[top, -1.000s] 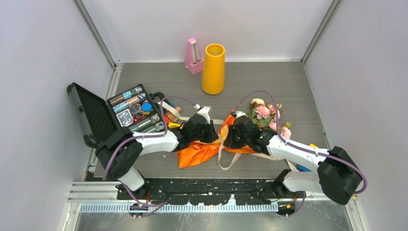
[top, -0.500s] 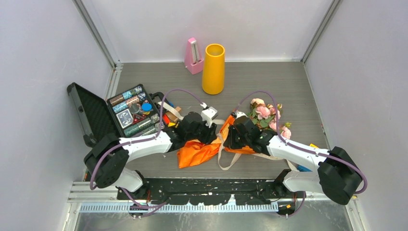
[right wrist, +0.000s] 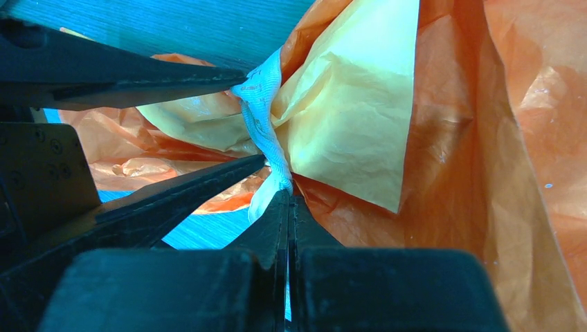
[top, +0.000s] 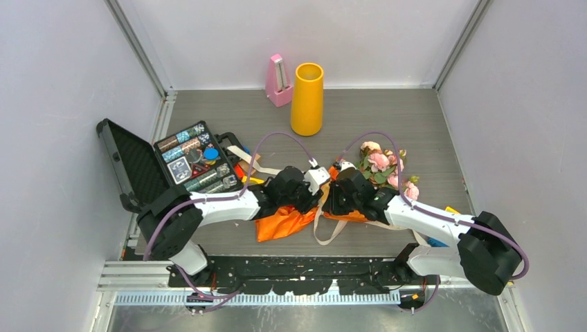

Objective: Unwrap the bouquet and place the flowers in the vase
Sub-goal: Untie the ribbon from the wrapping paper.

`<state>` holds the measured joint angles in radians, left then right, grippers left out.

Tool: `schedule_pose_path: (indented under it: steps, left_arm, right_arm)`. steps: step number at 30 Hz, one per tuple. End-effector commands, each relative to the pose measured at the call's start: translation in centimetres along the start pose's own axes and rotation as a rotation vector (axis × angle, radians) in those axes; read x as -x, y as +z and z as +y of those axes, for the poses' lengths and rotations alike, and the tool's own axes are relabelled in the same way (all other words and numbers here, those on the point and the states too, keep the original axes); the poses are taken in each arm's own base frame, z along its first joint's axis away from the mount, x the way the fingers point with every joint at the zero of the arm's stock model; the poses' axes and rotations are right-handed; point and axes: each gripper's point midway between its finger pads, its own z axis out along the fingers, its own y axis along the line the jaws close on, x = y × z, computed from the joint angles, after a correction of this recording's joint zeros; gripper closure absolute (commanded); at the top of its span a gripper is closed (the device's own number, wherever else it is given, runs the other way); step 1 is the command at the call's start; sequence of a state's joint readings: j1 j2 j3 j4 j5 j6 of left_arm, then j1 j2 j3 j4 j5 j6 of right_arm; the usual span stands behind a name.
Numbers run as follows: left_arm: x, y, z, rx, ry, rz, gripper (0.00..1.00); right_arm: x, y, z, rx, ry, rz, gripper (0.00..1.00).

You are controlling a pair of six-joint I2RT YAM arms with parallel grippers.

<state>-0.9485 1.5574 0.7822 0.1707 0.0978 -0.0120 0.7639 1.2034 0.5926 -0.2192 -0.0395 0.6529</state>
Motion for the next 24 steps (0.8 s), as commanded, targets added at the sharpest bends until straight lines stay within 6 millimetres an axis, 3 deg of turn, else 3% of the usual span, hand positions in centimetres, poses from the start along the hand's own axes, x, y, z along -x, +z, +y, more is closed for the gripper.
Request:
schedule_pose_path:
  steps: [1,13,17,22,24]
  left_arm:
    - [3.8,0.8,0.5,0.023,0.072,-0.109,0.57]
    - [3.8,2.1,-0.2,-0.008,0.127,-0.117,0.54]
    - [4.1,2.3,-0.7,-0.031,0.120,-0.132,0.69]
    - [4.3,2.3,-0.9,-0.041,0.104,-0.142,0.97]
    - [4.2,2.2,-0.7,-0.027,0.086,-0.140,1.00]
  right_arm:
    - [0.3,-0.3,0.1,0.003,0.000,-0.017,1.00]
    - [0.0,0.1,0.1,0.000,0.003,-0.001,1.00]
    - [-0.1,0.2,0.0,-0.003,0.004,-0.001,1.00]
    - [-0.2,0.1,-0.2,-0.008,0.005,0.000,1.00]
    - [-0.4,0.0,-0.4,-0.016,0.005,0.003,1.00]
